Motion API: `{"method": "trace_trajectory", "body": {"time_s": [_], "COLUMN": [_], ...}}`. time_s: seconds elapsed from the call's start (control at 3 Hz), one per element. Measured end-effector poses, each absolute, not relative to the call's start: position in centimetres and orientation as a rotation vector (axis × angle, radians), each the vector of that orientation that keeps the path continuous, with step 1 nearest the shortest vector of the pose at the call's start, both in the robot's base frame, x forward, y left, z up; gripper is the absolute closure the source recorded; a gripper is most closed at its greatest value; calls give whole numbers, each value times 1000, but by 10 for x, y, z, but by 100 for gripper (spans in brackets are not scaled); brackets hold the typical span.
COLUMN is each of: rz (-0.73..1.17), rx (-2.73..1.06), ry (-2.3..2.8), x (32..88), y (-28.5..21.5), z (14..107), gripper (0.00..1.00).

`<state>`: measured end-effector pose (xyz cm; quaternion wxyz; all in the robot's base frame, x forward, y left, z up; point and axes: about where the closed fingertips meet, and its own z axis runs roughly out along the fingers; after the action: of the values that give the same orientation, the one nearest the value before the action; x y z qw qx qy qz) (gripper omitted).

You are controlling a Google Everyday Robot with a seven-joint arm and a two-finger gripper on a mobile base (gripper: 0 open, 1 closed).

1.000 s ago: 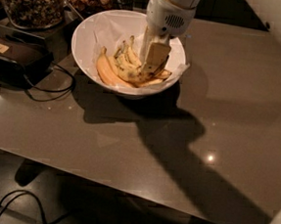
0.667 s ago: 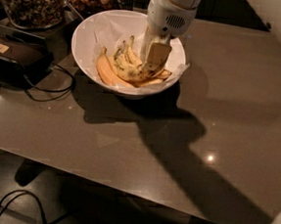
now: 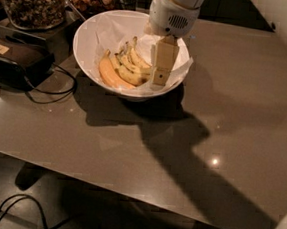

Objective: Pick banana from white bowl

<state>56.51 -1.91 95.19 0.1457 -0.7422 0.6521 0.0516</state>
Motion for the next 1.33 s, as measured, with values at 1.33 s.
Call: {"method": "trace_trajectory", "body": {"time_s": [1.33], "rz": [176], "rx": [-1946], "ry": [1965], "x": [570], "y": [-31], "z": [964], "gripper": [20]}}
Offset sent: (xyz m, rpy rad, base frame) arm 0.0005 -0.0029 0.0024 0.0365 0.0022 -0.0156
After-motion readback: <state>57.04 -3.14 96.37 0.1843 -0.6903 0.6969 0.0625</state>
